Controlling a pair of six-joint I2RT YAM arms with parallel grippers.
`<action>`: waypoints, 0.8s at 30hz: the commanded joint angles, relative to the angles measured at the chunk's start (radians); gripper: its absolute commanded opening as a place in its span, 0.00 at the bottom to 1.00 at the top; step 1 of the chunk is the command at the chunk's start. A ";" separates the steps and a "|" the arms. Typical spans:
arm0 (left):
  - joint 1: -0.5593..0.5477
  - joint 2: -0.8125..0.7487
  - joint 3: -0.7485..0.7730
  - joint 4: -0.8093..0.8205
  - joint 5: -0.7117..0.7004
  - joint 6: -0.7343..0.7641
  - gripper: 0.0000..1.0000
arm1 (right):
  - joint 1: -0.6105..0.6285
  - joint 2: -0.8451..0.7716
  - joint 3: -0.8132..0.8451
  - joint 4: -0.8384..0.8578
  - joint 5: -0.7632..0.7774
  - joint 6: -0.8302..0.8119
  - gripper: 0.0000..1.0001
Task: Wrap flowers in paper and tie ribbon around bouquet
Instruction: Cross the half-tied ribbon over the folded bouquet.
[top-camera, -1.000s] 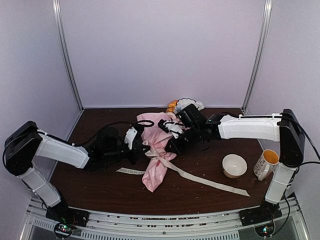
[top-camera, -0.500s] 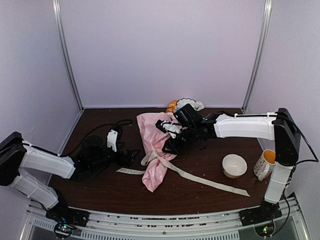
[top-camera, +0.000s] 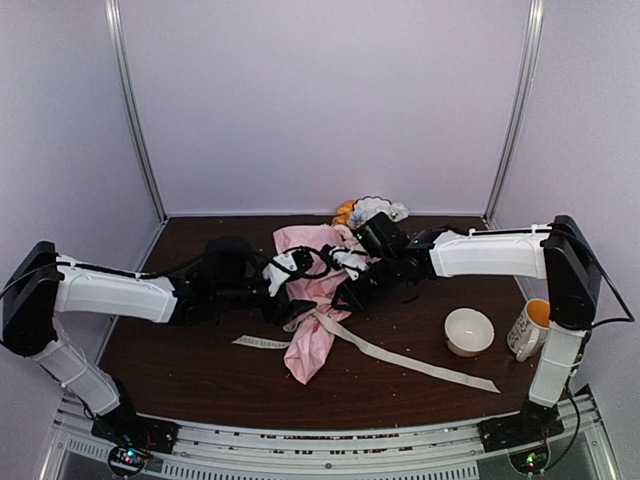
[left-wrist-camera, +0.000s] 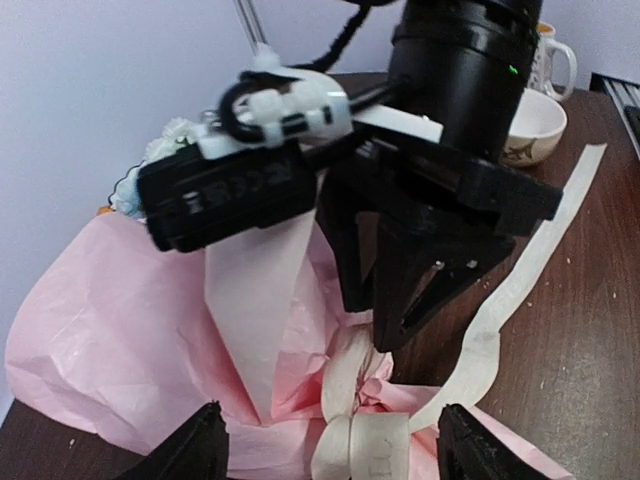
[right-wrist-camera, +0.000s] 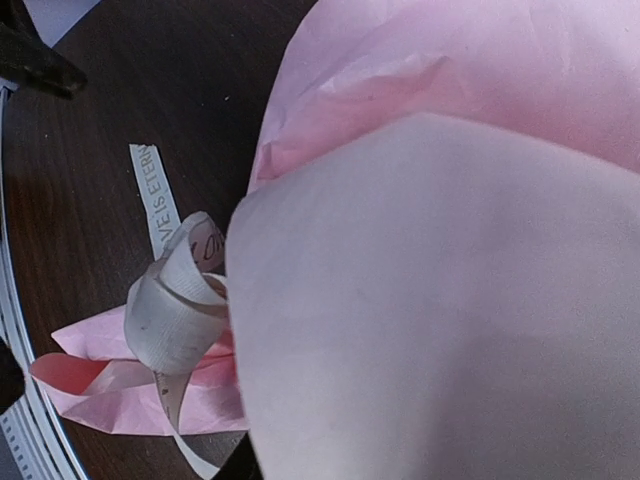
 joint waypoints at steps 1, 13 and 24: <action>0.011 0.090 0.136 -0.240 0.126 0.213 0.74 | -0.009 0.020 -0.012 0.034 -0.036 0.007 0.29; 0.030 0.184 0.214 -0.324 0.072 0.279 0.73 | -0.009 0.014 -0.022 0.057 -0.107 0.021 0.00; 0.030 0.243 0.222 -0.242 0.033 0.216 0.56 | -0.009 -0.055 -0.079 0.121 -0.217 0.076 0.00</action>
